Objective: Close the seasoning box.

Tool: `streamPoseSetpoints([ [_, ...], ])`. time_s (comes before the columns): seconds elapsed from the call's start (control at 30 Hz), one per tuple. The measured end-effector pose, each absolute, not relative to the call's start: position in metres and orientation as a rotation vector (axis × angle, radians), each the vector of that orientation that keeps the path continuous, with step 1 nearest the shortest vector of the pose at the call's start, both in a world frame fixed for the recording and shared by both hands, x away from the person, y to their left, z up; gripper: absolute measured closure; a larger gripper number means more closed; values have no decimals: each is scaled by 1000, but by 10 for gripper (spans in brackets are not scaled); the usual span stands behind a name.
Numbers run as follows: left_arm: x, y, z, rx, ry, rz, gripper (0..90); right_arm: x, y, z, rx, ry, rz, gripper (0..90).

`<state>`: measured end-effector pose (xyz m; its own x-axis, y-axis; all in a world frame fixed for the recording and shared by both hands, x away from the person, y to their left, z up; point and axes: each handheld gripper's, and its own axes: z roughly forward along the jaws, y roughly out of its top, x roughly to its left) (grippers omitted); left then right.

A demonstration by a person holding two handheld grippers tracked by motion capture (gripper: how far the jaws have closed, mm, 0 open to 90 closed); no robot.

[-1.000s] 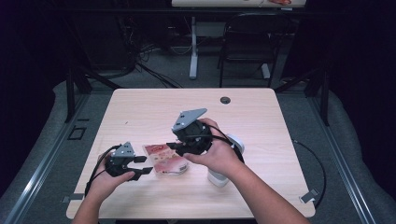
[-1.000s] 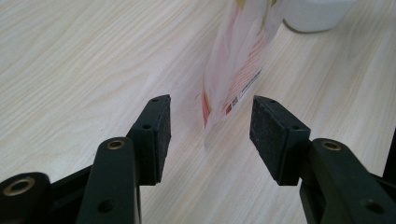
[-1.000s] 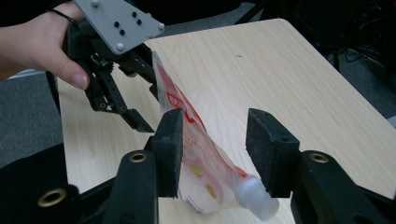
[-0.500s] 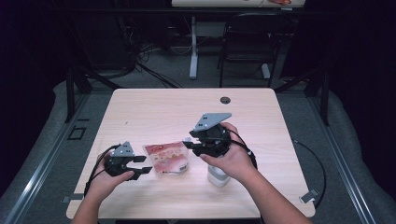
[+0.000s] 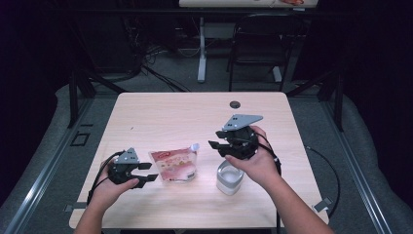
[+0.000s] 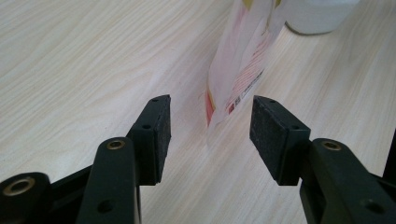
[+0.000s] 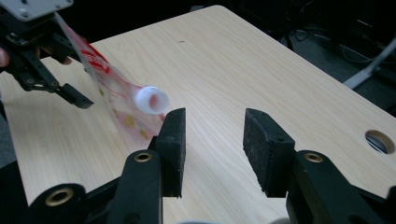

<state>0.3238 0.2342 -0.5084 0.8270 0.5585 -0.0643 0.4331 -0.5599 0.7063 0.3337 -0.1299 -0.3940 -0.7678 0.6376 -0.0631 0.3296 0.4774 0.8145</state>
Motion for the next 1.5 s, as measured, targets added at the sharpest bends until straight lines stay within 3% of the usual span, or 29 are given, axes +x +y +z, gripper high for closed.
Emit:
streamPoseSetpoints([
  [1.1, 323, 238, -509, 2245, 738, 228, 480, 348, -200, -412, 1051, 2234, 1103, 868],
  [1.5, 323, 238, -508, 2253, 732, 223, 480, 343, -211, -434, 1118, 2241, 1112, 884],
])
